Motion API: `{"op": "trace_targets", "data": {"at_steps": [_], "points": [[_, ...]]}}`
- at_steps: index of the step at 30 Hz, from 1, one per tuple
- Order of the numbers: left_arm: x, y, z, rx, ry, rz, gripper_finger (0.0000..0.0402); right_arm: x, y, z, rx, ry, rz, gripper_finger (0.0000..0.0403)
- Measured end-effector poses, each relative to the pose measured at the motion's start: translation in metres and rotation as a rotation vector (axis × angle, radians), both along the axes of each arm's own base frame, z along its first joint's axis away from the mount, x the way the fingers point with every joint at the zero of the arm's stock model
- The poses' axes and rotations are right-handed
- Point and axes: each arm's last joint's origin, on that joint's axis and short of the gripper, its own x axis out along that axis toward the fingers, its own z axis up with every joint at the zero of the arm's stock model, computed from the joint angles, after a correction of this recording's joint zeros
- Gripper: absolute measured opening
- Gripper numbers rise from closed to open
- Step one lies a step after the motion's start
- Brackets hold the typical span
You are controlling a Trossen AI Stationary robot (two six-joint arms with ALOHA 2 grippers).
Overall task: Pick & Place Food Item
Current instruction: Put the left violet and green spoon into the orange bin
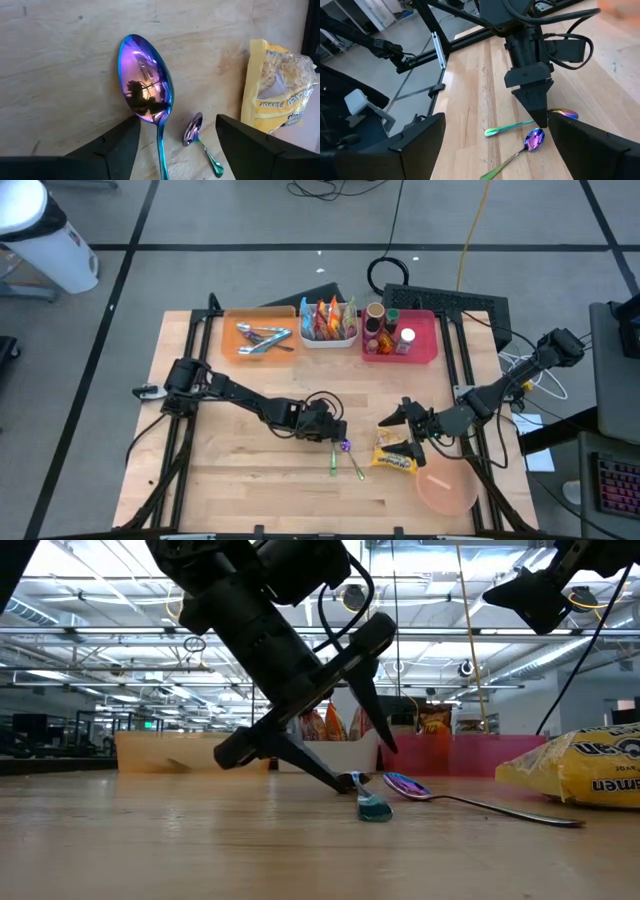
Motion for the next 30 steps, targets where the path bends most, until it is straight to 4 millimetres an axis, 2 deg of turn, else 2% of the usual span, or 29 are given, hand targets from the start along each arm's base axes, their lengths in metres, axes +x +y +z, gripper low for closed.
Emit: {"op": "trace_targets", "data": {"at_steps": [3, 12, 24, 30], "points": [[-0.0005, 0.0, -0.0009, -0.004, 0.009, 0.008, 0.0251, -0.0001, 0.0, -0.0002, -0.001, 0.002, 0.0, 0.0345], [-0.005, 0.0005, -0.0051, -0.065, 0.08, 0.08, 0.015, -0.0005, -0.0003, -0.0018, -0.013, 0.017, 0.001, 0.0345], [-0.0078, 0.0012, -0.0074, -0.1, 0.12, 0.126, 0.0065, -0.0006, -0.0004, -0.002, -0.012, 0.019, 0.0, 0.0345], [-0.0069, 0.0017, -0.0083, -0.1, 0.111, 0.126, 0.0011, -0.0006, -0.0004, -0.002, -0.013, 0.019, 0.001, 0.0345]]}}
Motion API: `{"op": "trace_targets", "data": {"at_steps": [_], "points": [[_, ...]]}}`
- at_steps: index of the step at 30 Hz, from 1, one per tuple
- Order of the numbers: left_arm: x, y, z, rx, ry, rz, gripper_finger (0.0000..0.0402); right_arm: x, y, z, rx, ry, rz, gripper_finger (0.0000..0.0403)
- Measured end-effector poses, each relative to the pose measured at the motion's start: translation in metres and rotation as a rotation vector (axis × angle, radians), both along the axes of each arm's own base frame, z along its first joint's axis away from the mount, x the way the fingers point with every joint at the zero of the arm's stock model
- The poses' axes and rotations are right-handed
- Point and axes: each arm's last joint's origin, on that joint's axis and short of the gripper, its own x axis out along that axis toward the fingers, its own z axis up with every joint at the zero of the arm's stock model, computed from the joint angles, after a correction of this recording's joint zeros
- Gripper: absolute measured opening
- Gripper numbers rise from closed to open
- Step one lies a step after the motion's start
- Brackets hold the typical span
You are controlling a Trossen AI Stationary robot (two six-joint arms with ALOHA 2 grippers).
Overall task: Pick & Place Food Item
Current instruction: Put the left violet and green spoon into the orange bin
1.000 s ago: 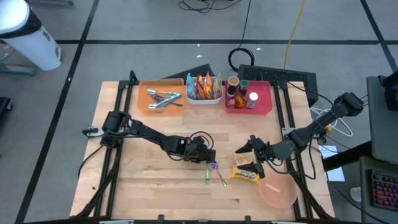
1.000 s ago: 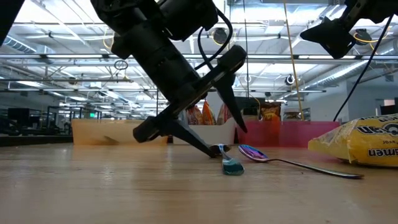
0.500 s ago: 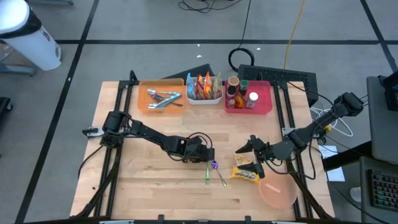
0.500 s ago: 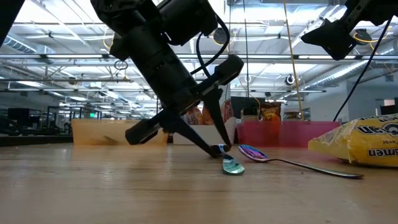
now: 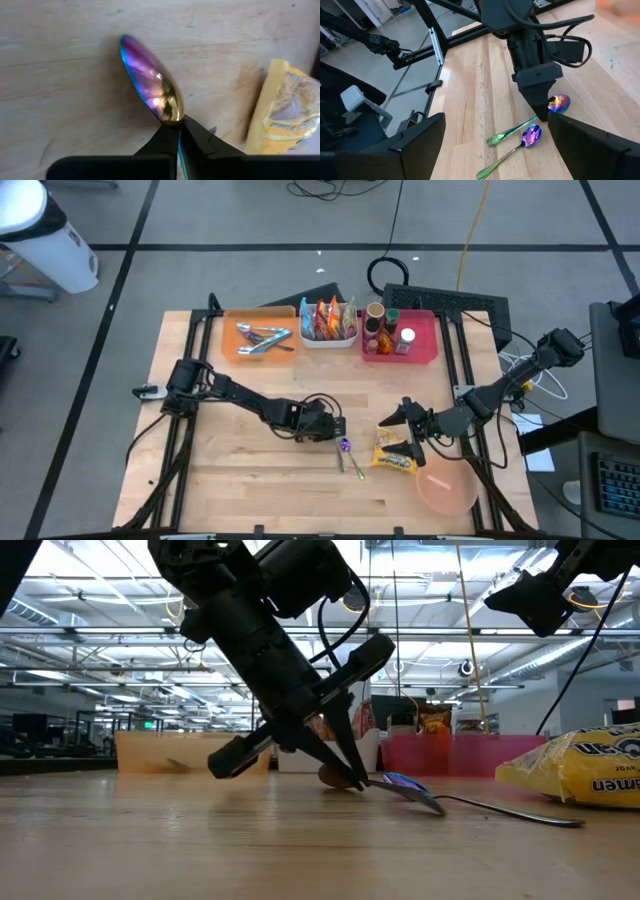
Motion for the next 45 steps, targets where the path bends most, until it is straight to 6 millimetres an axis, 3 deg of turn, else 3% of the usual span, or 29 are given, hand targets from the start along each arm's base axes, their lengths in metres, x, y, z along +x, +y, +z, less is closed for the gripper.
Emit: {"op": "trace_targets", "data": {"at_steps": [8, 13, 19, 24, 32, 36, 45], "points": [[0.004, 0.004, 0.005, 0.011, -0.054, -0.025, 0.0006, 0.0, 0.001, 0.0, -0.005, 0.006, 0.033, 0.0345], [0.004, 0.017, 0.024, 0.025, -0.108, -0.1, 0.0005, -0.001, 0.001, 0.0, -0.014, 0.001, 0.057, 0.0345], [-0.001, 0.032, 0.071, 0.153, -0.24, -0.16, 0.0004, -0.001, 0.001, 0.002, -0.027, -0.011, 0.058, 0.0345], [-0.012, 0.044, 0.124, 0.389, -0.401, -0.136, 0.0004, 0.002, -0.002, 0.006, 0.0, -0.051, 0.035, 0.0345], [-0.017, 0.05, 0.186, 0.715, -0.73, -0.065, 0.0003, 0.013, -0.018, 0.021, 0.131, -0.18, -0.044, 0.0345], [-0.014, 0.05, 0.195, 0.806, -0.824, -0.068, 0.0003, 0.019, -0.03, 0.024, 0.18, -0.203, -0.093, 0.0345], [-0.012, 0.049, 0.19, 0.822, -0.8, -0.091, 0.0003, 0.026, -0.053, 0.031, 0.284, -0.262, -0.114, 0.0345]]}}
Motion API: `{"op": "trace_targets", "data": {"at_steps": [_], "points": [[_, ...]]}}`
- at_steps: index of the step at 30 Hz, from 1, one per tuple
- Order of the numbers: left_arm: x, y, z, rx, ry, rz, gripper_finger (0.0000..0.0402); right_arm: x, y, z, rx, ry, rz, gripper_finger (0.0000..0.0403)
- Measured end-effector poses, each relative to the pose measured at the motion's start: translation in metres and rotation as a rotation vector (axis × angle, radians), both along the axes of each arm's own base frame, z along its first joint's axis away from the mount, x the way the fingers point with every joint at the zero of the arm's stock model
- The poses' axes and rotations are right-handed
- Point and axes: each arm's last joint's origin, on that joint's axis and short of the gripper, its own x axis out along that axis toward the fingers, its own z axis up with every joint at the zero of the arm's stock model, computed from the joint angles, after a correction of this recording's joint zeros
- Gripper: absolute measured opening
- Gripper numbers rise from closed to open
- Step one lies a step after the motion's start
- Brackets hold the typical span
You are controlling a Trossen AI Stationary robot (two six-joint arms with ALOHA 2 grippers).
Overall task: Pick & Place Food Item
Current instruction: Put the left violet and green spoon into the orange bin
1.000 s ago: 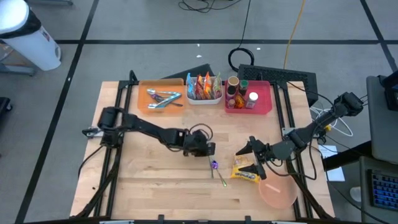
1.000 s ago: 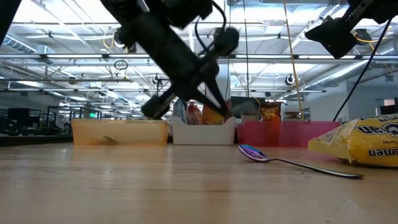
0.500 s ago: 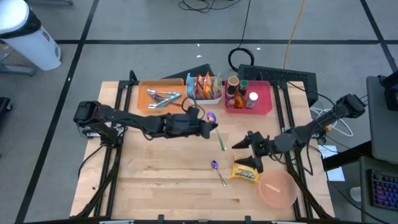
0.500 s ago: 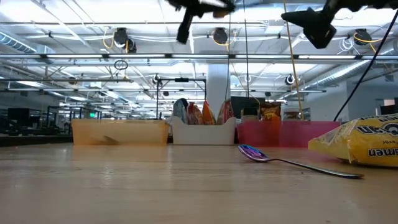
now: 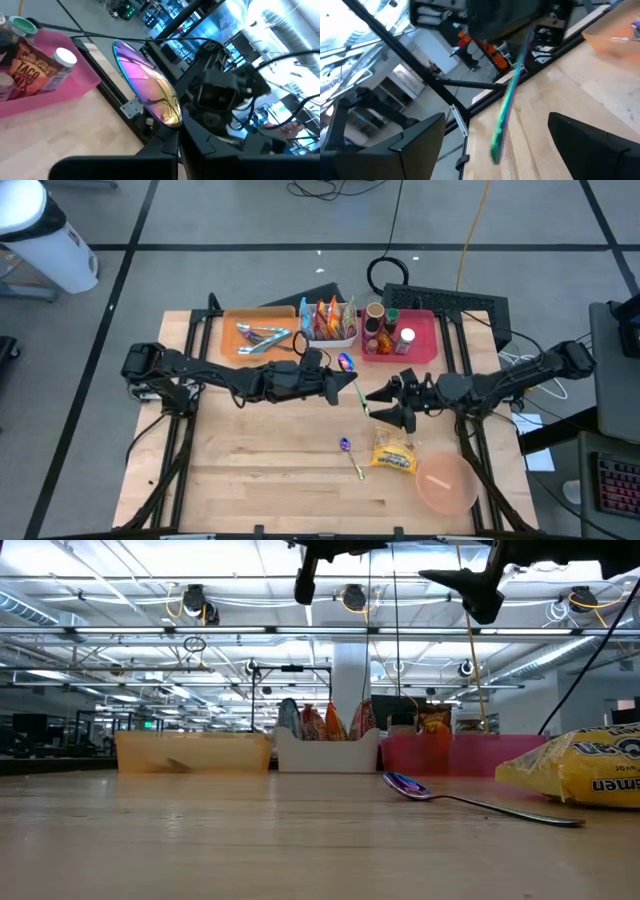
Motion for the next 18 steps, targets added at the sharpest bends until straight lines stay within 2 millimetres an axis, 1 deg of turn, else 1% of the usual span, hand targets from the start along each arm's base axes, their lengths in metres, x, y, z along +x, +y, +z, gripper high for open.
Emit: {"op": "trace_targets", "data": {"at_steps": [2, 6, 11, 18], "points": [[0.0, 0.0, 0.0, 0.004, 0.002, 0.0, 0.0003, 0.001, -0.004, 0.0, 0.016, 0.005, -0.013, 0.0342], [0.0, 0.001, 0.001, 0.021, -0.004, -0.001, 0.0003, 0.006, -0.009, -0.005, 0.041, 0.029, -0.004, 0.0322], [0.0, 0.0, 0.0, 0.027, 0.003, -0.007, 0.0003, 0.013, -0.008, -0.012, 0.067, 0.06, 0.017, 0.029], [0.0, 0.0, 0.0, 0.028, 0.009, -0.008, 0.0003, 0.017, -0.007, -0.012, 0.073, 0.027, 0.022, 0.0234]]}}
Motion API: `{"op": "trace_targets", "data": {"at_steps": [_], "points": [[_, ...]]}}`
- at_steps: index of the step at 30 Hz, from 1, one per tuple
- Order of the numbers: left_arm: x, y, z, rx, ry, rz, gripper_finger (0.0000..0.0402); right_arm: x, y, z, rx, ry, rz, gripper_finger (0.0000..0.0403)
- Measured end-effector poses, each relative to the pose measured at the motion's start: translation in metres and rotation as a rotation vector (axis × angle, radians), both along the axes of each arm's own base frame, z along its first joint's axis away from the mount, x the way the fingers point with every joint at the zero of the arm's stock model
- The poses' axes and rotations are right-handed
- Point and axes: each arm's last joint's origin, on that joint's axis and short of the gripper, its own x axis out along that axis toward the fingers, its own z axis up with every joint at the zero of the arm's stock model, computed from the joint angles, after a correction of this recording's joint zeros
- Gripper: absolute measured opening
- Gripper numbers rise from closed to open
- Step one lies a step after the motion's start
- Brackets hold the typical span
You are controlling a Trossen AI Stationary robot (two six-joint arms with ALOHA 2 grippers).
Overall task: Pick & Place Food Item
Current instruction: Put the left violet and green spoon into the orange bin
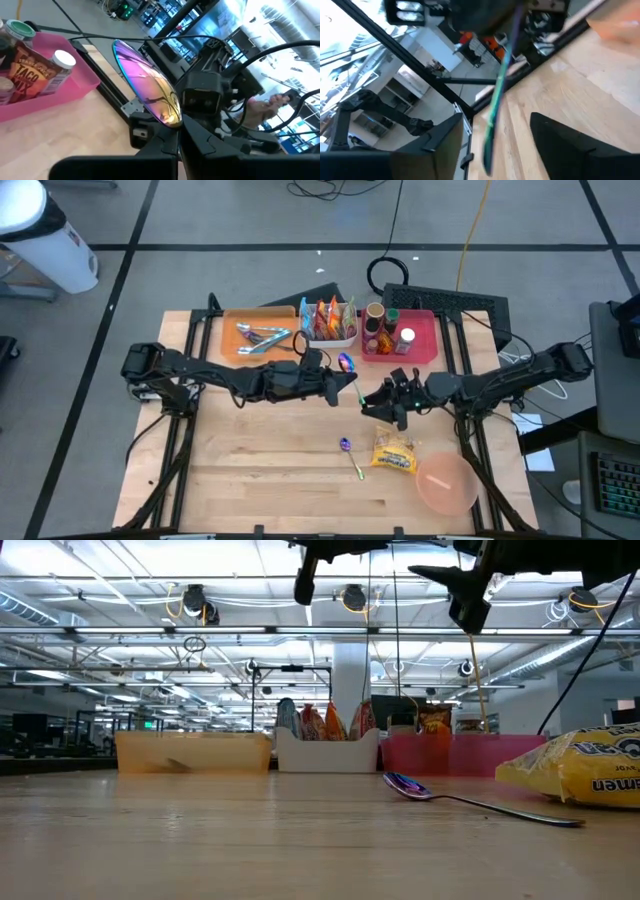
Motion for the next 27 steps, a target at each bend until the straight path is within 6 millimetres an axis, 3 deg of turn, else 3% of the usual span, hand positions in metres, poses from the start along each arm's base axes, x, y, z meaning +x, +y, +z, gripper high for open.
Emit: {"op": "trace_targets", "data": {"at_steps": [6, 14, 27], "points": [[-0.0002, 0.0, -0.0024, -0.003, 0.025, 0.0, 0.0006, 0.0, 0.0001, 0.0033, -0.016, -0.037, 0.0, 0.0156], [-0.0002, -0.0004, -0.0014, -0.016, 0.013, -0.003, 0.0014, 0.0, 0.0002, 0.0032, -0.043, -0.039, 0.002, 0.0012], [0.0004, 0.0047, -0.0003, -0.07, -0.005, -0.056, 0.0031, 0.0, 0.0001, 0.0027, -0.048, -0.037, 0.0, 0.0003]]}}
